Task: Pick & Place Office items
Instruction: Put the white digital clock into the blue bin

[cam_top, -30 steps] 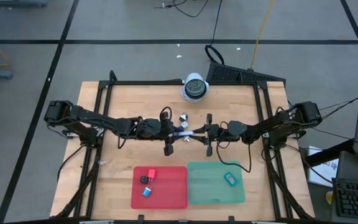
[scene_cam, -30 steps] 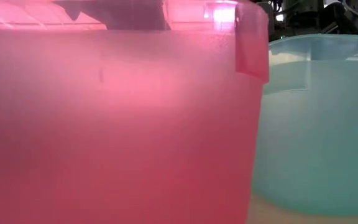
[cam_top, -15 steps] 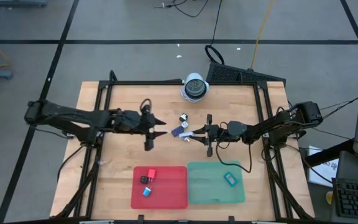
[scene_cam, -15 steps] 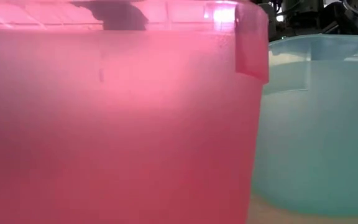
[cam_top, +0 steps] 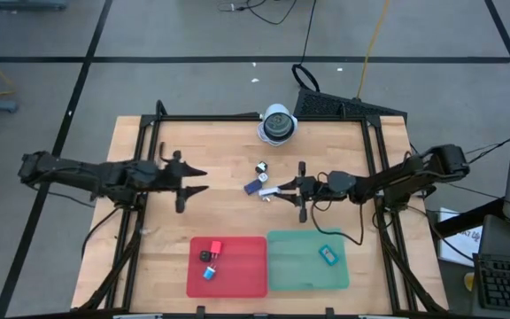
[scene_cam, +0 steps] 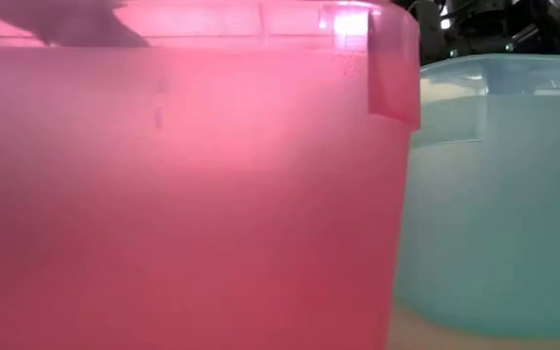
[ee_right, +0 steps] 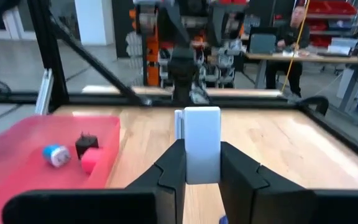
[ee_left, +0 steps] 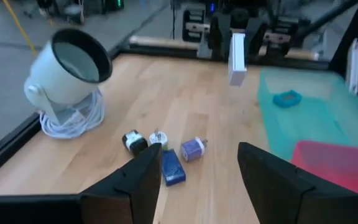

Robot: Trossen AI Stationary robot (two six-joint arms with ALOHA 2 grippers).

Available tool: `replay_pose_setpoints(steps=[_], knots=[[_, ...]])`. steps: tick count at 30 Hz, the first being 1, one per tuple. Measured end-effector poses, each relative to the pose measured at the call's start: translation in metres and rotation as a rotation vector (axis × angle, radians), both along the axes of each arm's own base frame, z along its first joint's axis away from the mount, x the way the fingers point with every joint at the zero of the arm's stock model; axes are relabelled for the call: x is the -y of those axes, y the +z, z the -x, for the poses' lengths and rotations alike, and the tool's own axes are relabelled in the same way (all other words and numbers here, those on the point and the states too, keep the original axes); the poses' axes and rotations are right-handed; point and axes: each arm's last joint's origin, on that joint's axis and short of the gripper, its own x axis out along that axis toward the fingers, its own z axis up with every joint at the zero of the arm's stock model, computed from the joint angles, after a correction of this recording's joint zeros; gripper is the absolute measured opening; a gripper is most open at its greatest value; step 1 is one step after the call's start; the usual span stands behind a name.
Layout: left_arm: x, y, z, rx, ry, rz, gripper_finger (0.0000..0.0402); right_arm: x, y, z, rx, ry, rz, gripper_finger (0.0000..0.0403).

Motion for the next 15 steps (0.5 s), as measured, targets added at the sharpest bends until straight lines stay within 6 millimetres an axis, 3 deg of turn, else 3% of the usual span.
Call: replay_pose_setpoints(steps=[8, 15], knots=[[-0.006, -0.027, 0.035, 0.174, 0.019, 0.024, 0.0214, 0.002, 0.009, 0.026, 0.05, -0.001, -0.012, 0.0059], [-0.011, -0.05, 0.051, 0.239, 0.054, 0.051, 0.0214, 0.003, 0.011, 0.048, 0.093, 0.001, -0.034, 0.0059]])
